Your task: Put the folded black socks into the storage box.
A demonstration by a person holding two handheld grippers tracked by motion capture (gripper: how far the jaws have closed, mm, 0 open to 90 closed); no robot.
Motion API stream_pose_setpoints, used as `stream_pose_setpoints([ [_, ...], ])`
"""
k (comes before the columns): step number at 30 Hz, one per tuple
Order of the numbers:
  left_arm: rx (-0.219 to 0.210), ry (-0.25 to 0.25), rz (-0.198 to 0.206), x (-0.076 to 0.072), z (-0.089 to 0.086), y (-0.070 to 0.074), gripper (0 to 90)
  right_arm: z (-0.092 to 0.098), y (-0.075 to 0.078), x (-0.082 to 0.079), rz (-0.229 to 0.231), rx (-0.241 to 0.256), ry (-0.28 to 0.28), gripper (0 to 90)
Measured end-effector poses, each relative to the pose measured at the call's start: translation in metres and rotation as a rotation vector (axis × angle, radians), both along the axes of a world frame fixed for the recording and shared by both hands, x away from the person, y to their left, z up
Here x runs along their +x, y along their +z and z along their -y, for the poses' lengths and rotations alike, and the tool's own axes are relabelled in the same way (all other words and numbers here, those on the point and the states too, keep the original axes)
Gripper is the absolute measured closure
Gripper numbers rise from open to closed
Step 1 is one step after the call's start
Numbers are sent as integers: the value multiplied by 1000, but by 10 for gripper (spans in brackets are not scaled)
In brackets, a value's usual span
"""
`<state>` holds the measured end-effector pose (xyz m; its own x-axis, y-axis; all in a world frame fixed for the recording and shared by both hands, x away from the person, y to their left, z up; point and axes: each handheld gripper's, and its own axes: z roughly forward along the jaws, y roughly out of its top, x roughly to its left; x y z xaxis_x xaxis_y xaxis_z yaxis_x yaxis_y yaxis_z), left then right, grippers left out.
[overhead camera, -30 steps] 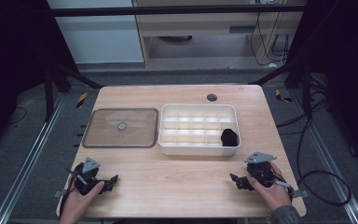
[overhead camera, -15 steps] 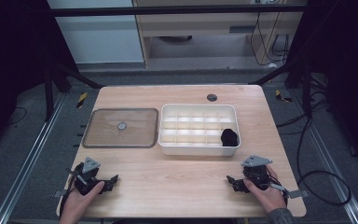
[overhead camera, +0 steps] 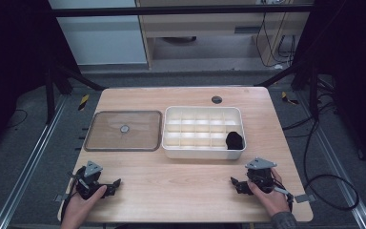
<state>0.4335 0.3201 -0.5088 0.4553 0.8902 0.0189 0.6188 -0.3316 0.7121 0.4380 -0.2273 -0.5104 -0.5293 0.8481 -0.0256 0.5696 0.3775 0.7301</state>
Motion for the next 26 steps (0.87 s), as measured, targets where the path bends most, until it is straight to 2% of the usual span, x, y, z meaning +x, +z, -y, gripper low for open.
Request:
stream_pose_setpoints([
  [10,-1,0,1,0,0,0,0,0,-2,4,-7,19,-33,62],
  [18,-1,1,0,0,0,0,0,-1,-2,6,-16,14,-53,25],
  [21,-1,6,-2,2,1,0,0,-4,-3,8,-27,20,-79,3],
  [22,-1,6,-2,2,1,0,0,-4,-3,8,-27,20,-79,3],
  [23,-4,10,0,4,1,0,0,-5,-3,9,-27,20,-110,3],
  [26,-2,18,-2,6,2,0,0,-5,-3,10,-21,14,-128,3],
])
